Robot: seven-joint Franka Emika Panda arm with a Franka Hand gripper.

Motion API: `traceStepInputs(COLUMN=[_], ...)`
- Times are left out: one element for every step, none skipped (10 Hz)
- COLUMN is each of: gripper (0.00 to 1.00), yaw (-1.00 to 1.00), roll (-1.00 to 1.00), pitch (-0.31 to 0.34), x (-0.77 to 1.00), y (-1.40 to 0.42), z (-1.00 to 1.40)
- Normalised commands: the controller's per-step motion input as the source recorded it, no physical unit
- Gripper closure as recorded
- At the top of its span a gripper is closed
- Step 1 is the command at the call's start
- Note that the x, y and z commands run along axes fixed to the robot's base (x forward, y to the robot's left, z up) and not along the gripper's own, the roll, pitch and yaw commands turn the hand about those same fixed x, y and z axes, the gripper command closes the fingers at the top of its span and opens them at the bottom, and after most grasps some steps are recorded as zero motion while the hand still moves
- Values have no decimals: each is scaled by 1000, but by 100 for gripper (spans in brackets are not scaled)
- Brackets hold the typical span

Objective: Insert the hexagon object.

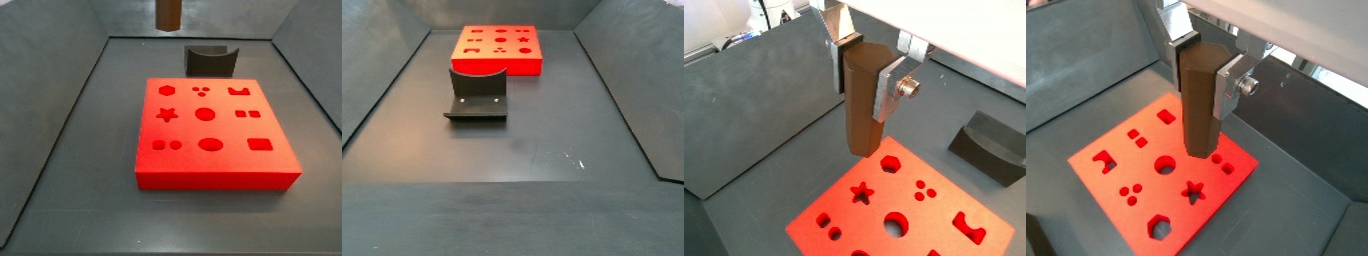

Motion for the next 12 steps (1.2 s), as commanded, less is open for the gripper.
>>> traceStepInputs(gripper=[100,100,100,100,100,100,100,100,100,100,100,100], yaw=[0,0,0,-166,0,0,-51,-29,0,0,-34,-234], roll=[-123,-30,0,0,-53,-66,-3,0,0,147,416,406], pitch=[0,0,0,-23,-37,0,0,0,1,0,0,-60], x=[-23,0,-20,-297,103,334,174,211,189,57,334,86], y=[77,0,0,197,451,466,489,426,440,283,-57,-11], z=[-20,-3,0,-89,-223,-197,-234,-211,-214,-294,-457,-531])
